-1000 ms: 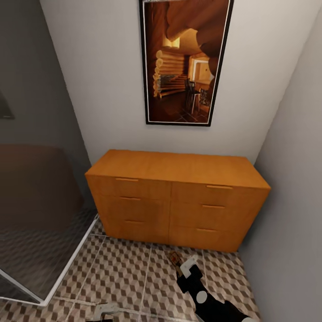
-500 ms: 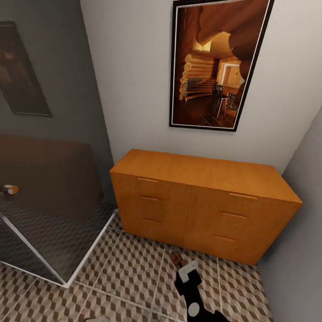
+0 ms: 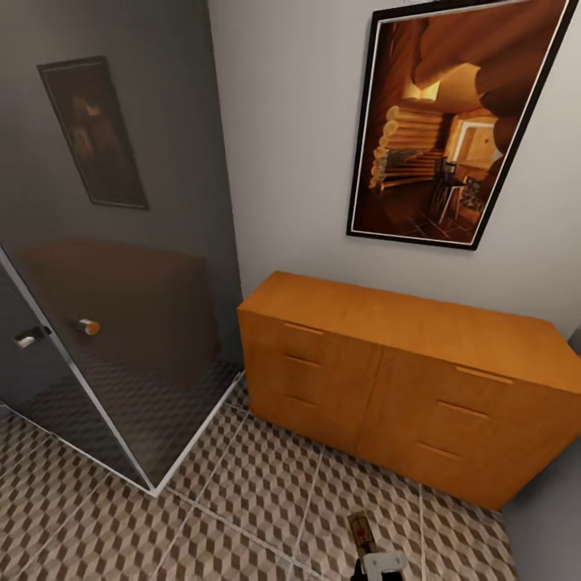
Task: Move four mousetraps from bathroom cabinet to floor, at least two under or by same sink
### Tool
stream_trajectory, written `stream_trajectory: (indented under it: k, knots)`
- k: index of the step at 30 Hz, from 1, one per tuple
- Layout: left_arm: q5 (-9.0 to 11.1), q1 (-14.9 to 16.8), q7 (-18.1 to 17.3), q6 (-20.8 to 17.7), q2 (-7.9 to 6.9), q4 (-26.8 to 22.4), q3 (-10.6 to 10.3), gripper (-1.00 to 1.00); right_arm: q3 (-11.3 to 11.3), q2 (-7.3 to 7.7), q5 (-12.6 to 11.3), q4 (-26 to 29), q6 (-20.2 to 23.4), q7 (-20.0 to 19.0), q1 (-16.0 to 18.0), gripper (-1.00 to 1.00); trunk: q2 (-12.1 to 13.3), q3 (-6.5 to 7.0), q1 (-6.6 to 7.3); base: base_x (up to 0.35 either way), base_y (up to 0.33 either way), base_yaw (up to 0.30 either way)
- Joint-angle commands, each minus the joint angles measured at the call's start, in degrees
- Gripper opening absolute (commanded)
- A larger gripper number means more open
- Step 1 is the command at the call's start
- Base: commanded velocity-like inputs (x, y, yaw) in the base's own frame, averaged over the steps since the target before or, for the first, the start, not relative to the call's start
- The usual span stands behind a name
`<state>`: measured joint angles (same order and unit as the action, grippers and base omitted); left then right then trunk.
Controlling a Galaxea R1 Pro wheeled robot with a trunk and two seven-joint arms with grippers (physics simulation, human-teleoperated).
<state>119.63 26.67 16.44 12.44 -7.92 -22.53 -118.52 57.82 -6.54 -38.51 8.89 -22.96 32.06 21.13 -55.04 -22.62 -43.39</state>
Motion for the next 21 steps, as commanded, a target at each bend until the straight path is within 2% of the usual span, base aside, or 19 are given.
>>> stream_trajectory:
  k: [1,6,15,21]
  knots:
    - [0.3,0.1,0.3,0.4,-0.05,-0.3,-0.5,-1.00,0.6,0.01,-1.7,-0.1,-0.5,0.2,0.0,-1.00,0.4,0.16,0.22,0.000,0.000,0.285]
    - [0.3,-0.1,0.3,0.4,-0.13,-0.2,-0.5,-1.00,0.6,-0.11,-3.4,-0.3,-0.8,0.1,0.0,-1.00,2.4,1.24,1.32,0.000,0.000,0.285]
    - [0.7,-0.6,0.3,0.4,-0.16,0.1,-0.4,-1.00,0.6,-0.05,-3.7,-0.4,-0.9,0.1,0.0,-1.00,6.0,3.17,3.29,0.000,0.000,0.285]
    - [1.6,-0.7,0.4,0.4,-0.16,0.1,-0.4,-1.00,0.6,-0.05,-3.7,-0.4,-0.9,0.0,0.0,-1.00,8.4,4.45,4.61,0.000,0.000,0.285]
